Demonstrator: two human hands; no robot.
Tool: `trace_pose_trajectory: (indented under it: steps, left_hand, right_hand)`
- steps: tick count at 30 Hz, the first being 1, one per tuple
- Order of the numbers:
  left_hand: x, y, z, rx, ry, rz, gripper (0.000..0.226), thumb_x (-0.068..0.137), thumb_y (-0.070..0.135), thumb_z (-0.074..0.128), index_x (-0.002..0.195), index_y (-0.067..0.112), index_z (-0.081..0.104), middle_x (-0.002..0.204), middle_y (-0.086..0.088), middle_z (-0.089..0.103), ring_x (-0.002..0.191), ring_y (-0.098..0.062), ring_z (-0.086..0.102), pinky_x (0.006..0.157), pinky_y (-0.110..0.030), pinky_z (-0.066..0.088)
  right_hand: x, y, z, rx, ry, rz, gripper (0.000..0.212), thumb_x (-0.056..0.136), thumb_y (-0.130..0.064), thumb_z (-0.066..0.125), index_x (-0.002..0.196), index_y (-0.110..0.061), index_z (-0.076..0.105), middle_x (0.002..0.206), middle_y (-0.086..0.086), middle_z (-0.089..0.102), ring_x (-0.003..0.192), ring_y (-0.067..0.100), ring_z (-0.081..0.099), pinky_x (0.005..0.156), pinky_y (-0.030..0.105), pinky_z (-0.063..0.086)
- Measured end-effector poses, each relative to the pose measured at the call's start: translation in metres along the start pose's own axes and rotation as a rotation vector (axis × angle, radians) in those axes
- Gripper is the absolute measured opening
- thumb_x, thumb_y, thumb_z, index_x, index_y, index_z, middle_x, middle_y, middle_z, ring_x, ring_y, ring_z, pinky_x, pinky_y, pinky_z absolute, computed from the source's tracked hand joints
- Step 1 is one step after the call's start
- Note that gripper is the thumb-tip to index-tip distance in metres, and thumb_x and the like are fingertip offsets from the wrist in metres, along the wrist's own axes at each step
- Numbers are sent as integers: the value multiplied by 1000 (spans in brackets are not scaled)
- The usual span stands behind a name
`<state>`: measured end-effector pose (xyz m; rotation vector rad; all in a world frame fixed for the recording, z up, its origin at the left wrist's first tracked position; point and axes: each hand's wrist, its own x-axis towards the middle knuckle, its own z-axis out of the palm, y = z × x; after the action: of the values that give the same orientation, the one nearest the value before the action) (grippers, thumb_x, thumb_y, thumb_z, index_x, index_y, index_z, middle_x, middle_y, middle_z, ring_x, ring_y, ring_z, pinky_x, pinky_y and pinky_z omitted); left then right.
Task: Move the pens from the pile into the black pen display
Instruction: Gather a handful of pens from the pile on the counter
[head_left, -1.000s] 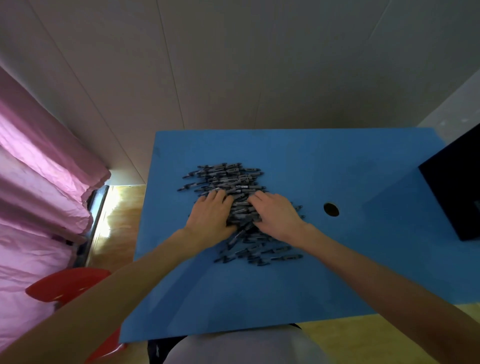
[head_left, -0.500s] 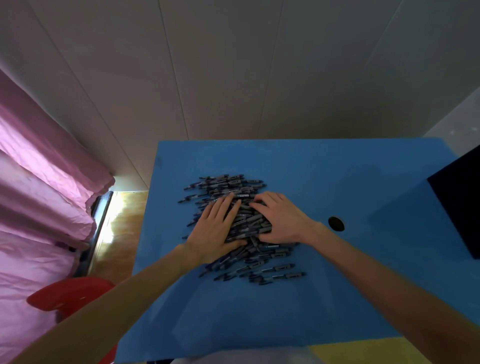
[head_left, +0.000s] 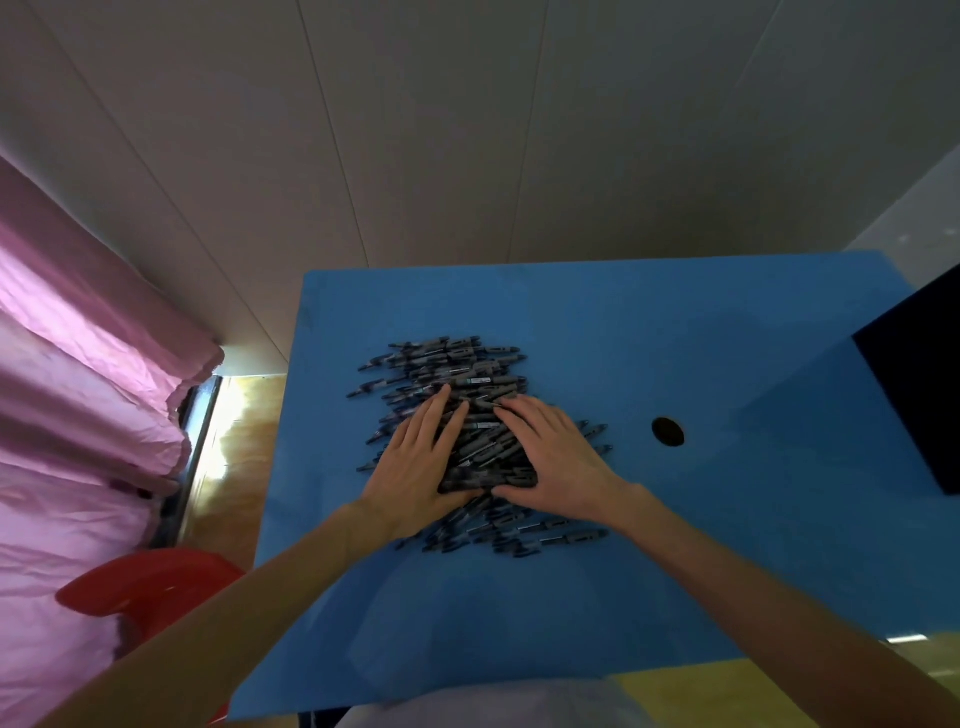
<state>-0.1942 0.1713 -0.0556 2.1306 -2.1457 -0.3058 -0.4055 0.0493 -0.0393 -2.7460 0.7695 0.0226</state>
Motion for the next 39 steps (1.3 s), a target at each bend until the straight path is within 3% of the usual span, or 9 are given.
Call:
trace_pose_trajectory:
  steps: [3, 7, 11, 13, 19, 23, 30, 35, 39]
  left_hand:
    - [-3, -1, -1, 11, -2, 1, 106, 90, 74, 47, 162, 18, -7, 167, -5, -23, 157, -27, -1, 127, -45, 12]
    - [0, -3, -4, 4, -7, 0, 101, 93, 71, 46, 162, 21, -8, 168, -5, -22, 157, -28, -1, 127, -47, 14]
    - [11, 0, -7, -26, -6, -16, 102, 91, 76, 45, 163, 21, -4, 170, -5, -12, 157, -28, 1, 126, -49, 14]
    - [14, 3, -8, -16, 0, -18, 101, 92, 77, 43, 163, 20, -2, 170, -5, -7, 156, -28, 3, 127, -49, 13]
    - [5, -1, -5, -23, 9, -10, 106, 87, 81, 45, 163, 21, 2, 170, -4, 3, 155, -28, 10, 127, -46, 12]
    - [-3, -8, -4, -52, 19, -21, 104, 87, 79, 48, 163, 23, 3, 170, -3, 2, 155, -28, 11, 126, -47, 13]
    - [-17, -9, -1, -114, 48, -68, 102, 91, 77, 44, 163, 22, -2, 171, -1, -4, 157, -28, 7, 126, -45, 12]
    - [-46, 2, 2, -349, 185, -303, 98, 92, 74, 48, 162, 20, 6, 170, 1, 0, 156, -23, 8, 126, -46, 18]
    - [-84, 15, 18, -385, 192, -440, 114, 83, 87, 43, 162, 19, -4, 170, 1, -11, 157, -22, -2, 126, -45, 14]
  right_hand:
    - [-6, -4, 3, 7, 57, 39, 99, 86, -68, 57, 161, -17, 16, 166, 1, 16, 154, 21, 10, 127, 40, 8]
    - [-5, 1, -5, -34, 72, 6, 81, 87, -48, 62, 156, -17, 33, 158, 1, 38, 145, 20, 35, 124, 40, 23]
    - [6, 14, -21, 4, 69, -12, 65, 91, -20, 64, 152, -19, 43, 152, 0, 49, 139, 20, 43, 118, 37, 27]
    - [9, 18, -22, -9, 81, -6, 62, 91, -15, 63, 151, -20, 46, 149, 0, 52, 137, 20, 45, 117, 38, 29]
    - [-5, 12, -7, 38, 110, 38, 67, 93, -23, 66, 155, -22, 38, 154, 0, 43, 142, 21, 38, 119, 41, 30]
    - [-12, 15, -5, 54, 83, 85, 78, 92, -26, 69, 159, -21, 29, 159, -1, 32, 147, 20, 30, 121, 40, 26]
    - [-18, 8, -1, 94, 146, 72, 81, 90, -34, 72, 158, -20, 30, 157, -2, 32, 147, 19, 28, 120, 44, 30]
    - [-41, 9, 7, 248, 283, 254, 80, 92, -47, 66, 157, -18, 30, 160, -2, 30, 150, 19, 25, 124, 42, 24]
    - [-75, 9, 26, 264, 248, 423, 105, 86, -77, 49, 162, -16, 11, 170, 1, 7, 156, 18, 5, 127, 40, 10]
